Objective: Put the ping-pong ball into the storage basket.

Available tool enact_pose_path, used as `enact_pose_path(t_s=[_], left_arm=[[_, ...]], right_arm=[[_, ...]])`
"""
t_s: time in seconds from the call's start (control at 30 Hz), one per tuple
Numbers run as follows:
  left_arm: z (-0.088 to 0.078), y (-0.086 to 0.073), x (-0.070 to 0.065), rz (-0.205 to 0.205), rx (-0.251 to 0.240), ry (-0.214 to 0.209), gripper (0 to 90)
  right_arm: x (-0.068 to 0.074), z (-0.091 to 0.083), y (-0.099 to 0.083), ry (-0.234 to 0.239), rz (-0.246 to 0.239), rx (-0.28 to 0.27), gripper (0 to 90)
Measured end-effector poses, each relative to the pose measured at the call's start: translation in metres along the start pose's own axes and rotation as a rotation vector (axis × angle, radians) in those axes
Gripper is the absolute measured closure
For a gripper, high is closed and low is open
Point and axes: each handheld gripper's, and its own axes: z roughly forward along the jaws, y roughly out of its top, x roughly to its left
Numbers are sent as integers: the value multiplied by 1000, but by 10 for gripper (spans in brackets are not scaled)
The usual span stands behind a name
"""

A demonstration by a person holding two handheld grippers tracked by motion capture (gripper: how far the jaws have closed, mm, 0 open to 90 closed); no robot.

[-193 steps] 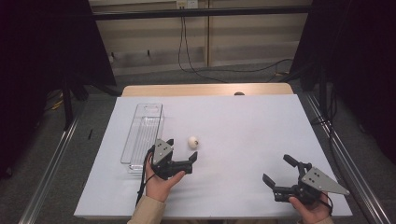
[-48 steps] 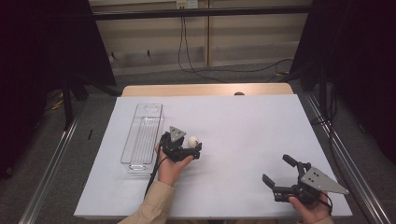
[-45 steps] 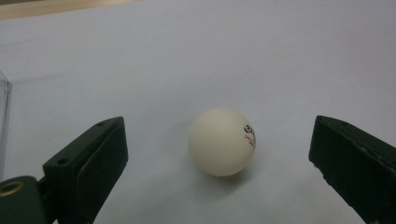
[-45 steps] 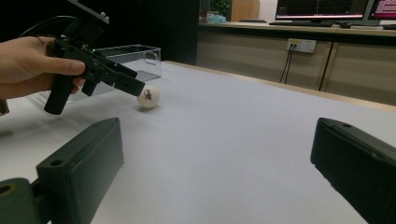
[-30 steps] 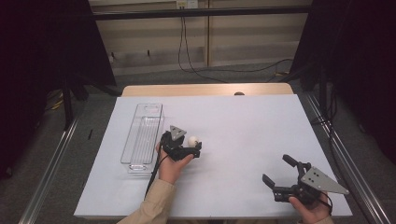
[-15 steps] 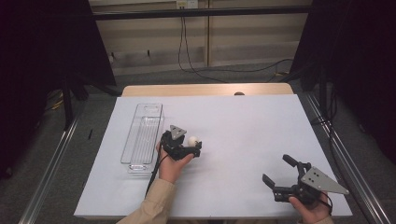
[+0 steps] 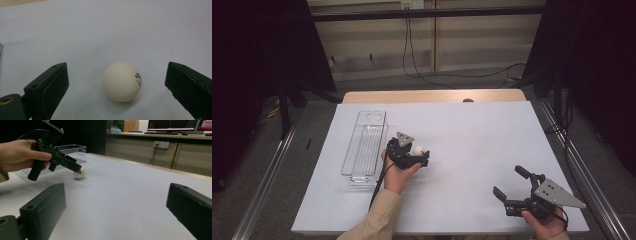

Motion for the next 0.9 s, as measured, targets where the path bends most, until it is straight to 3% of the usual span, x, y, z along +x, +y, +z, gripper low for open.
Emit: enact_pose_path(t_s=[0.27,0.43,0.5,0.57,0.9], left_arm=[[5,0,0,-12,5,7,54],[5,0,1,1,19,9,57],[7,-1,0,-16,14,13,59],[8,-1,1,3,26,11,64],[10,-2,1,7,29,9,135]], right_arm=[[0,0,0,-1,-1,0,19],[0,0,0,0,2,0,18],[0,0,0,-2,1,-1,19],[0,0,0,1,1,0,18],[0,0,0,-1,5,0,19]])
